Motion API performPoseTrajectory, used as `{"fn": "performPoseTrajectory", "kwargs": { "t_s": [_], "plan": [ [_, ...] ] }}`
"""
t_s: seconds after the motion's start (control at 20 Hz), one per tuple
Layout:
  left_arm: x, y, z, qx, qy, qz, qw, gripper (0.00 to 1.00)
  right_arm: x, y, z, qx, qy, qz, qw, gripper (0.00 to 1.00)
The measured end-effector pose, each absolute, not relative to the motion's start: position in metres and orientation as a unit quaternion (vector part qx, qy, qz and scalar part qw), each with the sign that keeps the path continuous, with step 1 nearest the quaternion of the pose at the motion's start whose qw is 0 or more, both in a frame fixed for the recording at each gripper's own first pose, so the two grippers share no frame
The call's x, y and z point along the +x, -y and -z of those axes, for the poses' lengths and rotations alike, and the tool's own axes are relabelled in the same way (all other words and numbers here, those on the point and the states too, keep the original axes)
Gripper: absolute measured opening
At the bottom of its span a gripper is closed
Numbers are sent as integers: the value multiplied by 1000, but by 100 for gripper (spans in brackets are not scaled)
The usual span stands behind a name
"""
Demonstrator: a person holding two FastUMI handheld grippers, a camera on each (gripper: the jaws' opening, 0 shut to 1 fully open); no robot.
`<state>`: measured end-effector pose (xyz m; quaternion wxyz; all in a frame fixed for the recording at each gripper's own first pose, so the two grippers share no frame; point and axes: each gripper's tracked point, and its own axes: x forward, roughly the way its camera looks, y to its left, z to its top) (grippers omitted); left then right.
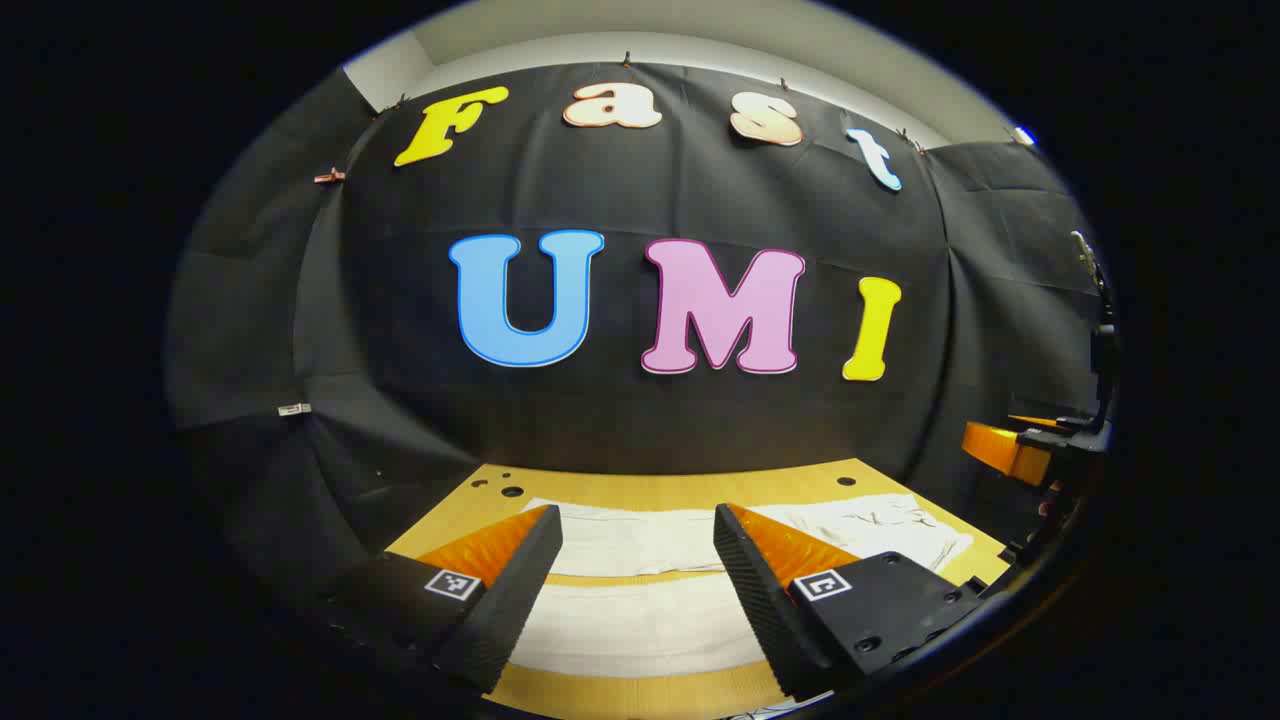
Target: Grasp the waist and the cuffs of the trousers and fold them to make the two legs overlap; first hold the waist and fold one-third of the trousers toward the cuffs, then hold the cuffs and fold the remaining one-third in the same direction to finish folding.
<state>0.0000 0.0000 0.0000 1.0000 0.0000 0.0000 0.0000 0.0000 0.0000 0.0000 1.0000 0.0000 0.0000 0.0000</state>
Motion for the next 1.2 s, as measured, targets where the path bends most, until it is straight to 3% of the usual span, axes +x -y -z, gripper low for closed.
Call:
{"fn": "performPoseTrajectory", "kwargs": {
  "t_s": [1.2],
  "plan": [
    [13,3,21,2,-27,-27,999,98,24,28,13,-52,-2,-26,998,98]
  ]
}}
